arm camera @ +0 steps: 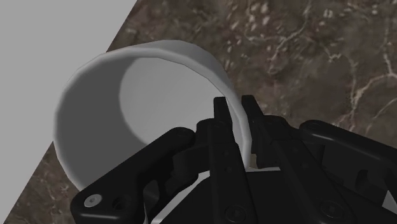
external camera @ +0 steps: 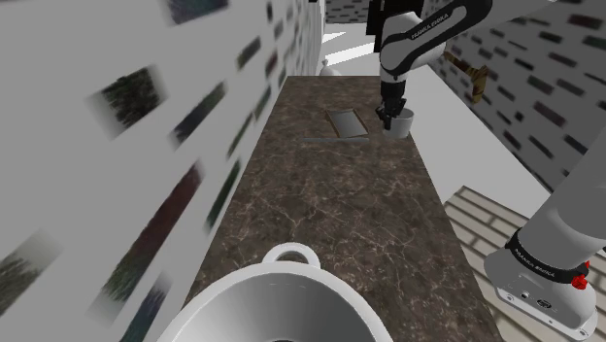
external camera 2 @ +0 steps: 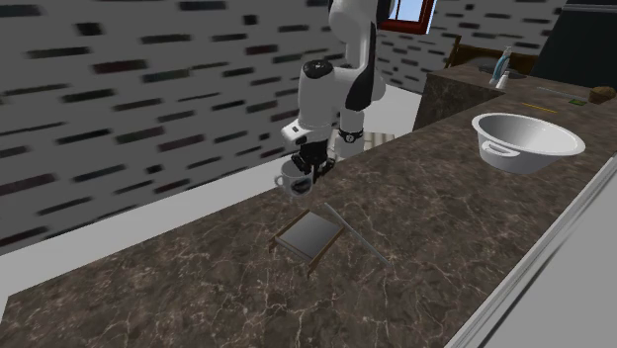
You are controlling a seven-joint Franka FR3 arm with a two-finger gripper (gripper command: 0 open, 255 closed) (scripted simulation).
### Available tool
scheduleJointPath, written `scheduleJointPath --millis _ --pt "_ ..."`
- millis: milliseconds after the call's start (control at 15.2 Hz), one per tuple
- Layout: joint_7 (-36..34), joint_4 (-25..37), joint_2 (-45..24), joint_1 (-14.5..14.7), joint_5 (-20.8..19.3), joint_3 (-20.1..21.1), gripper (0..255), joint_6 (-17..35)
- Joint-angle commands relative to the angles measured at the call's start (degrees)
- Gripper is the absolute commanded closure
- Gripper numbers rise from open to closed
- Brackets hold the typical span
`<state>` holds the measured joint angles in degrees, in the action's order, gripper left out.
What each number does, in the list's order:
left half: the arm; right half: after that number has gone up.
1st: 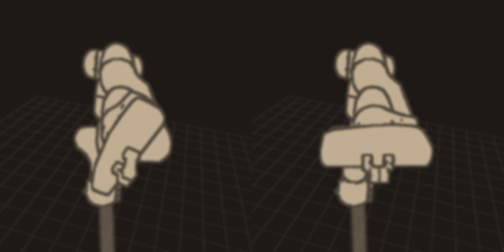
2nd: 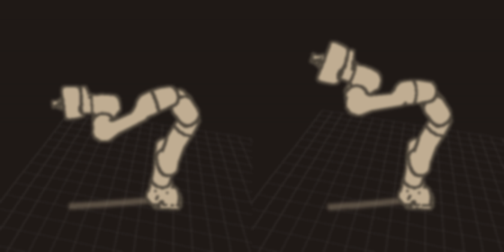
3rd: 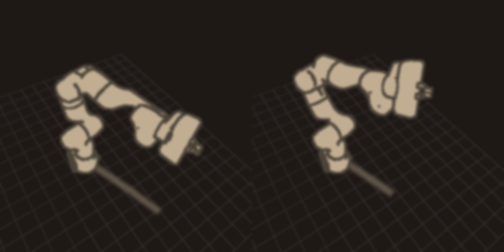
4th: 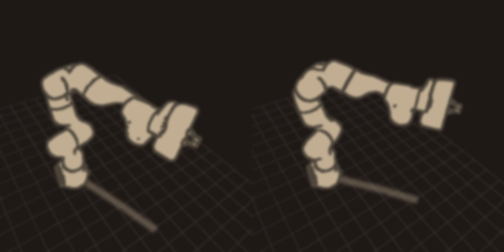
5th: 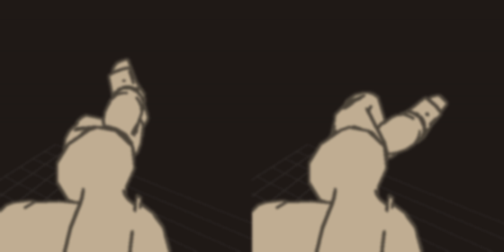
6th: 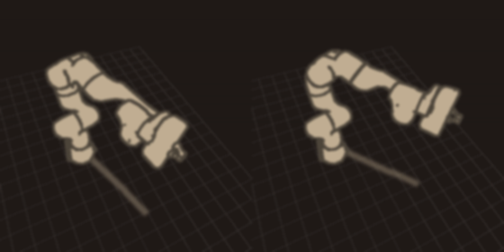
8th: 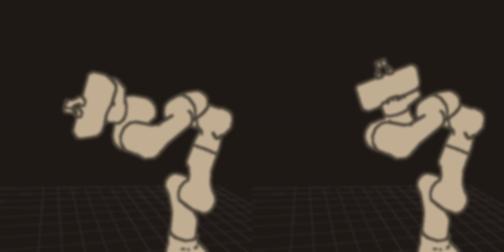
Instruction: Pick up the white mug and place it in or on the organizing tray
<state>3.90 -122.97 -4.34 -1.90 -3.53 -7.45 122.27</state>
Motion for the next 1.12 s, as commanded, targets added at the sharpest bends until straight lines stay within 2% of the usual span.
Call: scheduleJointPath --millis 0,1056 --pt "0.1 0.7 0.9 0.0 -0.1 0.0 255 -1.6" --pt "0.4 8.1 5.4 0.1 -0.3 0.1 255 -13.4"
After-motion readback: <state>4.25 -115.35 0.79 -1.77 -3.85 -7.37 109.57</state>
